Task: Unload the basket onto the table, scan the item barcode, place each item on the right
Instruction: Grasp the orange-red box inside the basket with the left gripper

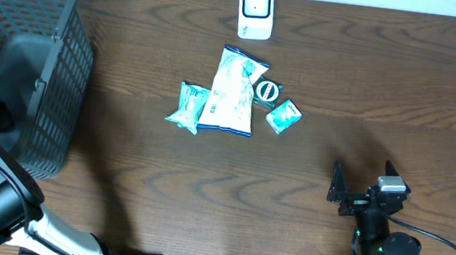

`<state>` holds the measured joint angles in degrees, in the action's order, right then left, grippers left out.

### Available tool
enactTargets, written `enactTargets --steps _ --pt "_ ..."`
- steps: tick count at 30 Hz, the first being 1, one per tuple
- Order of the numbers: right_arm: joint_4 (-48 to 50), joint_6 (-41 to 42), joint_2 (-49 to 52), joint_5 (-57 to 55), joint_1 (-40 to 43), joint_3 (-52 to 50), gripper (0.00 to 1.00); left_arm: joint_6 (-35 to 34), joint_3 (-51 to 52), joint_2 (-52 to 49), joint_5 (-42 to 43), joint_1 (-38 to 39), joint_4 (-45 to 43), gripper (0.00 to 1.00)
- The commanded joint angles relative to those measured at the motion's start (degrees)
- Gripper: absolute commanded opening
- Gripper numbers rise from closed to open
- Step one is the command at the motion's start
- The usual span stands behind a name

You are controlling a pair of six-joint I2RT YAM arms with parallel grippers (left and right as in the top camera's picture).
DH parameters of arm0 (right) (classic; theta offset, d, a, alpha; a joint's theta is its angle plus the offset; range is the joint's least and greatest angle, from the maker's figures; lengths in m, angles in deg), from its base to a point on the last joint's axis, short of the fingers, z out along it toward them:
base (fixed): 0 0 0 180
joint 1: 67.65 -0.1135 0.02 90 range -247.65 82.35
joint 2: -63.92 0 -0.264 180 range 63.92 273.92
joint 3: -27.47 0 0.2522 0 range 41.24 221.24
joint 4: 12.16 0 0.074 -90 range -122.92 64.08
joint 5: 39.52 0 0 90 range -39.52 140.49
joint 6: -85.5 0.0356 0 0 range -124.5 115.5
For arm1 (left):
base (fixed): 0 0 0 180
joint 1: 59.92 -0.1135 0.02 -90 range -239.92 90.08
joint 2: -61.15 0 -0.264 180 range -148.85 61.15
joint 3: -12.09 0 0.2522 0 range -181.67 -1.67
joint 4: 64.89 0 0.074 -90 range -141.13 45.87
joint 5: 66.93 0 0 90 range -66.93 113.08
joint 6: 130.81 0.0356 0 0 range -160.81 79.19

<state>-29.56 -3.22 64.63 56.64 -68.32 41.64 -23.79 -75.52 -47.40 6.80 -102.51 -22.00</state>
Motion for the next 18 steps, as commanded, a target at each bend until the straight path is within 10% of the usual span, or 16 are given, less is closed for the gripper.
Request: enactTargets --steps 1,9,18 --pt "-0.24 0.35 -0.26 -0.02 -0.50 -0.09 0.99 1.40 1.31 -0.13 7.06 0.02 0.09 0.66" --pt "-0.22 0.35 -0.26 -0.02 -0.50 -0.09 0.99 0.66 1.31 -0.13 7.08 0.02 0.35 0.07" --pt "-0.24 0.35 -0.26 -0.02 -0.50 -0.09 0.99 -13.35 -0.55 11.47 12.70 2.78 -0.96 0.07"
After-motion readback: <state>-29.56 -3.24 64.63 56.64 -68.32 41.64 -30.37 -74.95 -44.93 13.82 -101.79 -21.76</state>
